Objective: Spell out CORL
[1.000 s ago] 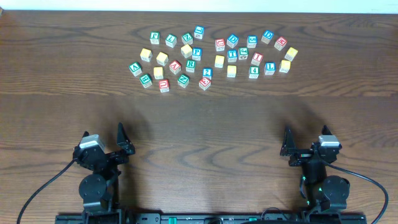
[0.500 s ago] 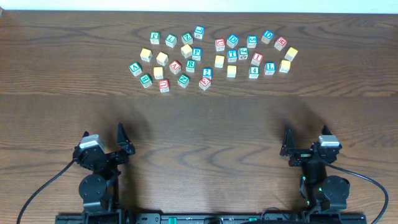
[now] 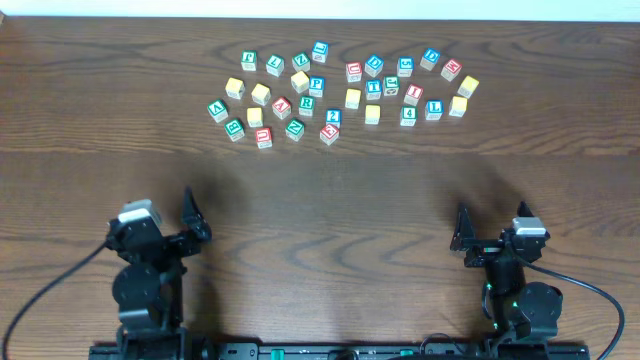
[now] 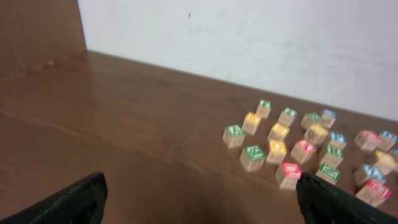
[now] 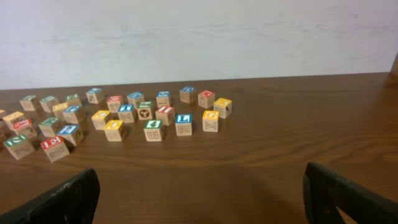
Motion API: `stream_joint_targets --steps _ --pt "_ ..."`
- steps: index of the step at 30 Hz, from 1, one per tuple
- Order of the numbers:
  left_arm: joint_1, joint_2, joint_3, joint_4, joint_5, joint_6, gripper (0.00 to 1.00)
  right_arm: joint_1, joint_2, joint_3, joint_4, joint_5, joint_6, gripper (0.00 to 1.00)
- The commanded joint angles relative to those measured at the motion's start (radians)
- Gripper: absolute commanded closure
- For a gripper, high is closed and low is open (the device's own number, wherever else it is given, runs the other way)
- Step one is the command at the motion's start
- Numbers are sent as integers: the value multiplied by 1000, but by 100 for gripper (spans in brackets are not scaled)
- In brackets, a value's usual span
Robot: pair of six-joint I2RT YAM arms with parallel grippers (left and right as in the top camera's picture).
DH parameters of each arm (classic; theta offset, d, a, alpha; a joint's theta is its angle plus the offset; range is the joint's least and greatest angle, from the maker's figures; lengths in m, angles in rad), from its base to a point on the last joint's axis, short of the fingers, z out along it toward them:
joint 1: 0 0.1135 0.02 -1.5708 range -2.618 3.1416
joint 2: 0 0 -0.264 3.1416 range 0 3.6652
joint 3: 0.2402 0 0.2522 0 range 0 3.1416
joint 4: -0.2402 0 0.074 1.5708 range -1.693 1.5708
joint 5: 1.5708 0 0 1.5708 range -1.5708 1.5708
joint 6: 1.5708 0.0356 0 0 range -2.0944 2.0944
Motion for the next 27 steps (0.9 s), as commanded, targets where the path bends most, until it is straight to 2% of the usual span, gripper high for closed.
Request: stream_joint_targets --steps 1,11,19,21,23,27 --pt "5 114 139 -3 -10 21 4 -9 -4 -2 -4 -6 -11 1" --pt "5 495 536 -204 -1 21 4 -9 -4 -2 -4 -6 -12 1" --pt "5 785 893 -489 95 21 4 -9 -4 -2 -4 -6 -12 1" --pt "5 872 998 -606 97 21 4 -9 -4 -2 -4 -6 -12 1" --pt "5 938 1059 -670 96 21 4 -9 -4 -2 -4 -6 -12 1" --pt "5 972 1061 -661 96 21 4 -9 -4 -2 -4 -6 -12 1"
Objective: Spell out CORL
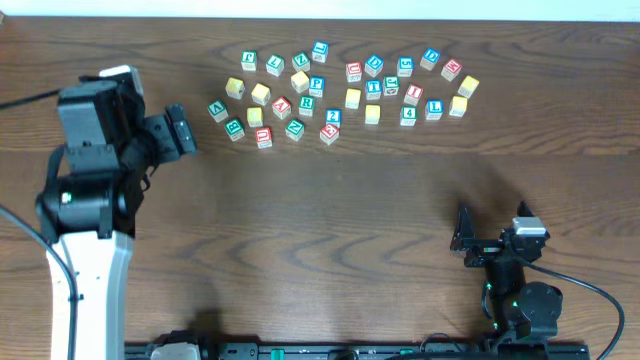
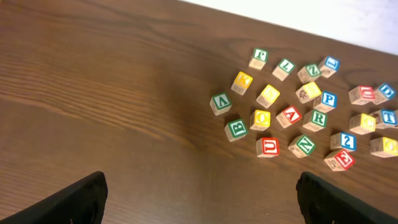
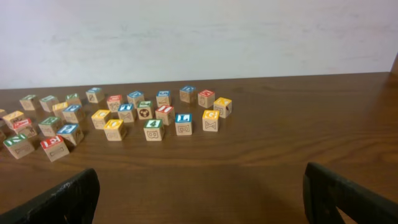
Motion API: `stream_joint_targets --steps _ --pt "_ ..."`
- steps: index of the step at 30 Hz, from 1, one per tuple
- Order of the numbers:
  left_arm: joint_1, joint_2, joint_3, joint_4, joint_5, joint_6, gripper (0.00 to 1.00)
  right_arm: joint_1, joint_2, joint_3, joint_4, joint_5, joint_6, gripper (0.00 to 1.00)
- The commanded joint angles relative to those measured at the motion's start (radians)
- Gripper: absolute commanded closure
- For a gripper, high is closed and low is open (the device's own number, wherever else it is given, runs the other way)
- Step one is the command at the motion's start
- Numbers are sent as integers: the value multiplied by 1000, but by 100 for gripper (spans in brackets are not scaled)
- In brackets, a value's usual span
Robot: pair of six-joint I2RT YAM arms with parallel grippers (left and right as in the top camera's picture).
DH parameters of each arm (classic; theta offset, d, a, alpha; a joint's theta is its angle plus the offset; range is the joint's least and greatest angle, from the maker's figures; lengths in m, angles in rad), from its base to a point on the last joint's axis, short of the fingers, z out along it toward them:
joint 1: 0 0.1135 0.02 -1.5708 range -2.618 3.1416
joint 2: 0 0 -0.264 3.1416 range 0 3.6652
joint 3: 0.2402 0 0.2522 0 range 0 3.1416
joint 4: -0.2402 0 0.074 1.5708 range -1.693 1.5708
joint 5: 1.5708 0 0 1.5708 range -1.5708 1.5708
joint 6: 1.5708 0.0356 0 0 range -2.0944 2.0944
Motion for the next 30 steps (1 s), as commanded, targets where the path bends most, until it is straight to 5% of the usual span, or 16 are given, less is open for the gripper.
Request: stream_joint_targets --steps 1,30 --pt "5 22 27 0 10 14 4 -9 -5 -2 -4 -6 -11 1" --pt "5 23 26 -14 10 14 2 -9 72 93 134 -7 -8 1"
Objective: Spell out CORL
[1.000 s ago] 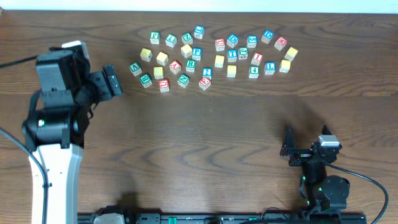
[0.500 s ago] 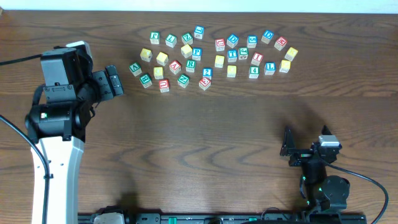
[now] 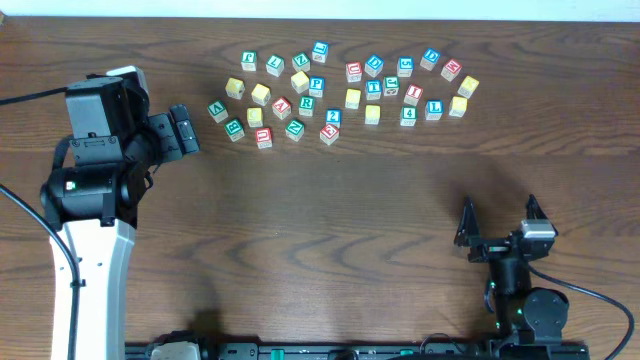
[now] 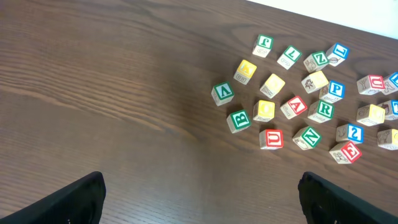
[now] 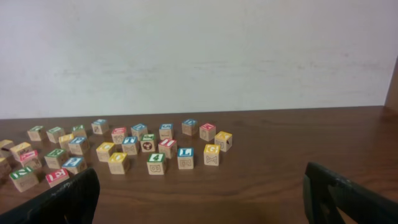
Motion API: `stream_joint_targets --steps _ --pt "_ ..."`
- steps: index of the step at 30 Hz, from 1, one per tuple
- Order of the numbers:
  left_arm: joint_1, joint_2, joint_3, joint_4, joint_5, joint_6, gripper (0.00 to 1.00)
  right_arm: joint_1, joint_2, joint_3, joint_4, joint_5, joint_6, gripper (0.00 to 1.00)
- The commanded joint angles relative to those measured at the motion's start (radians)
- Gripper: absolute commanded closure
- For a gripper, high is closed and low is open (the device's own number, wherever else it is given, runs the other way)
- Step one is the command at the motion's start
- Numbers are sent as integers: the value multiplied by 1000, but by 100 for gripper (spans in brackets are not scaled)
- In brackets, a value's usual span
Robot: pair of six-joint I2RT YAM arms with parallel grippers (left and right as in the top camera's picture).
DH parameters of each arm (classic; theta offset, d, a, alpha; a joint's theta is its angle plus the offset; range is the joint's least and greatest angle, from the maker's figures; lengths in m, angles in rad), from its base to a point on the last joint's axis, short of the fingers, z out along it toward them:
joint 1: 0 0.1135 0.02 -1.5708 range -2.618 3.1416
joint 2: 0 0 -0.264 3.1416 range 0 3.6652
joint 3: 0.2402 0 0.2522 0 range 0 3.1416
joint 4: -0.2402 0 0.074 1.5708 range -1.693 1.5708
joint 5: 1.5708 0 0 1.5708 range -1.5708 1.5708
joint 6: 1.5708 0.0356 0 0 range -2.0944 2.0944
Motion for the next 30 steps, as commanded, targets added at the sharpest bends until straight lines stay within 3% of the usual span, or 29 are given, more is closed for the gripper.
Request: stream_joint_targets --steps 1,11,27,30 --pt "5 -3 26 4 10 13 2 -9 77 99 3 -6 -8 1" --pt "5 -3 26 5 10 14 2 -10 597 505 -17 -137 -16 1" --pt "5 -2 26 6 9 14 2 -10 1410 1458 -650 -404 -65 1" --pt "5 -2 26 22 9 13 2 1 1605 1703 -789 -471 -77 1"
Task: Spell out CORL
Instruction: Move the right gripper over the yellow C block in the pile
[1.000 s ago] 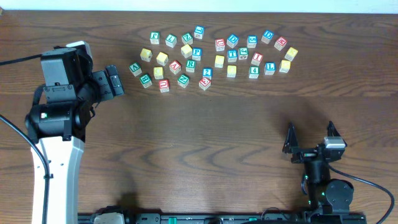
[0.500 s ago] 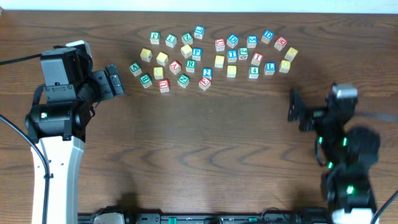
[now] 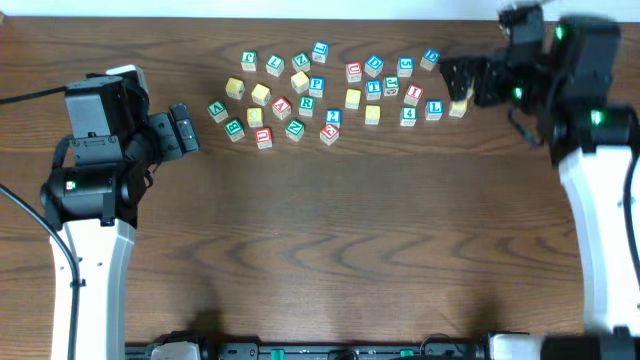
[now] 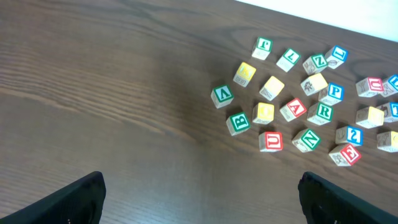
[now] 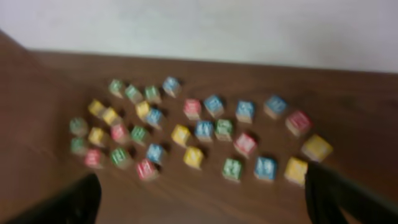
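Note:
Several small wooden letter blocks (image 3: 340,95) lie scattered at the far middle of the table. Among them are a green R (image 3: 306,102) (image 4: 323,112), a blue L (image 3: 433,109), a red block that looks like a C (image 3: 353,71) and a yellow O (image 4: 263,112). My left gripper (image 3: 180,130) (image 4: 200,202) hangs open, left of the cluster, with nothing between its fingers. My right gripper (image 3: 462,80) (image 5: 202,199) is open and raised at the cluster's right end. Its wrist view is blurred and looks down on the blocks (image 5: 199,134).
The brown wooden table (image 3: 320,230) runs bare from the blocks to its near edge. A white wall (image 5: 199,25) stands behind the far edge. Other blocks include a green V (image 4: 222,94), a green B (image 4: 237,122) and a red U (image 4: 270,141).
My right arm was low at the near right of the table. Now it is raised at the far right, its open gripper over the cluster's right end. The left arm has barely moved.
Both arms first sat low at the near edge with open grippers. Then the left arm was raised beside the left of the blocks and stayed there. The right arm stayed low, then tilted upward, and now is up at the far right. No block has moved.

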Motion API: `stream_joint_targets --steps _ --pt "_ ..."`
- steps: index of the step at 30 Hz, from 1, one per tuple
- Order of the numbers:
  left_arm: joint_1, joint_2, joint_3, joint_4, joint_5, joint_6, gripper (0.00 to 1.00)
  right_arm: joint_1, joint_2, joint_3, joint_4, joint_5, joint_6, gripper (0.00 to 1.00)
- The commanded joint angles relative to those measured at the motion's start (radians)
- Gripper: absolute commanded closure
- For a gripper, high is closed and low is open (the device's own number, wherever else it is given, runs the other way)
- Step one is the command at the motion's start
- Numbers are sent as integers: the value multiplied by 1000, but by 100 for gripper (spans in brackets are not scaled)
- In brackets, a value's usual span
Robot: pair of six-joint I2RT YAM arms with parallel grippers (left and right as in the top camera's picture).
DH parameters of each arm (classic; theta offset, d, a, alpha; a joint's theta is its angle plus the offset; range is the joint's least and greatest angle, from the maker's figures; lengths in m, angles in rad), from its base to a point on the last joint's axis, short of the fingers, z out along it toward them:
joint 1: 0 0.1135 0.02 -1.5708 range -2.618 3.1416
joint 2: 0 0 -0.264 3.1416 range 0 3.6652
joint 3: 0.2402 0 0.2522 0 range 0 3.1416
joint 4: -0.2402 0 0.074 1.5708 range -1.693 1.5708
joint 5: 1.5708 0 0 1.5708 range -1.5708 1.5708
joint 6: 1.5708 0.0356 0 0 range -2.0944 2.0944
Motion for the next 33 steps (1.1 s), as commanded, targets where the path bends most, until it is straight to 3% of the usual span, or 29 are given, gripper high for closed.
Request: stream_joint_targets --steps 1,10,21,27,33 --pt "5 -3 25 16 9 13 2 10 166 234 -110 -85 -32 1" --pt "5 22 25 21 9 13 2 87 527 692 -386 -79 -57 1" --pt "5 81 25 10 9 13 2 215 657 699 -233 -101 -61 4" --pt "5 81 25 10 9 13 2 370 756 698 -252 395 310 14" --pt "5 82 24 9 9 13 2 444 849 698 -253 537 442 29"
